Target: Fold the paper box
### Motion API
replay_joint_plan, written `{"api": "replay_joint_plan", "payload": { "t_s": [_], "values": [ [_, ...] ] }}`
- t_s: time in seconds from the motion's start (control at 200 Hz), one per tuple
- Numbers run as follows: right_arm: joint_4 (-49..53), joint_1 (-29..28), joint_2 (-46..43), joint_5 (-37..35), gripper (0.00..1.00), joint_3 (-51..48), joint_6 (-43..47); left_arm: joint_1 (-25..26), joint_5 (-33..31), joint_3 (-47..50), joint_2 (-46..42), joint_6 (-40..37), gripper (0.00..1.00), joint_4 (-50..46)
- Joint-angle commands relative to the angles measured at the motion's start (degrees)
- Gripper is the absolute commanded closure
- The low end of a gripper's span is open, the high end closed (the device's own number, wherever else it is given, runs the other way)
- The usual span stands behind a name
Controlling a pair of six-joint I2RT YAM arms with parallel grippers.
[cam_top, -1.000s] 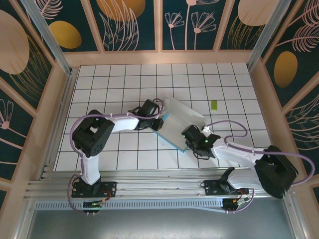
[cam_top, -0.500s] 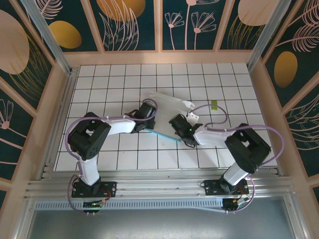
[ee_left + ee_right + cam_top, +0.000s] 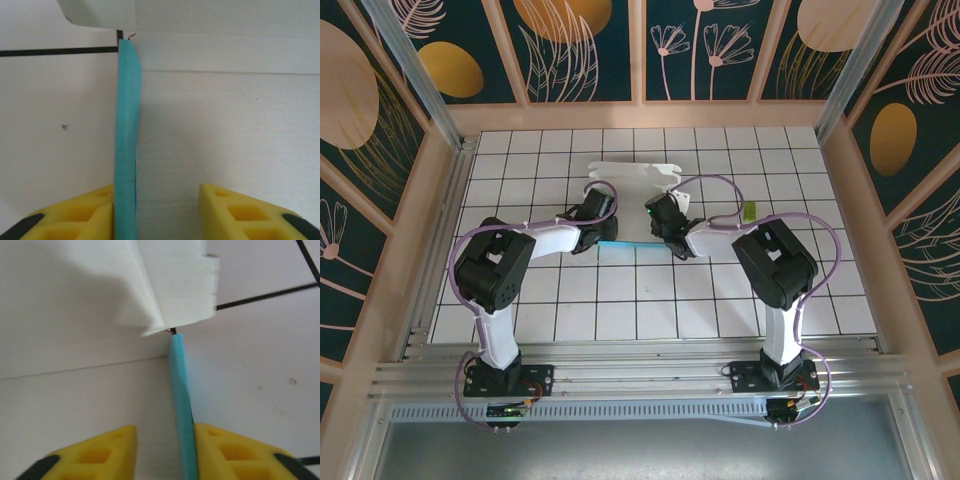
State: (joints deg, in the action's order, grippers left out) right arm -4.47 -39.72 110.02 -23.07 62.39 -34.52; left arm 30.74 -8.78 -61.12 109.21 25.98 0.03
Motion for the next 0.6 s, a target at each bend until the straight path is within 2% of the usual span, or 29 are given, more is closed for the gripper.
{"api": "replay_joint_plan", "payload": {
  "t_s": [0.0,0.265,0.35,0.455,0.596],
  "values": [
    [-0.2,-0.3,-3.9,2.8,0.57,1.8,1.8,0.1,5.5,-0.6,-3.8,-0.2,0.55,1.0],
    [3.0,0.8,-14.7,8.0,0.48,-1.2,4.6,-0.3,5.3,4.3,-13.7,0.7,0.43,0.6],
    [1.1,2.0,-17.0,12.3,0.45,-3.6,7.3,-0.3,5.0,5.0,-15.1,0.4,0.41,0.8],
    [-1.6,3.4,-16.6,15.3,0.44,-6.4,8.9,-0.3,6.0,7.9,-14.4,1.2,0.41,3.2],
    [-7.7,4.1,-12.0,18.5,0.45,-9.9,8.9,-0.3,8.4,10.6,-11.4,2.5,0.41,8.7]
  ]
}}
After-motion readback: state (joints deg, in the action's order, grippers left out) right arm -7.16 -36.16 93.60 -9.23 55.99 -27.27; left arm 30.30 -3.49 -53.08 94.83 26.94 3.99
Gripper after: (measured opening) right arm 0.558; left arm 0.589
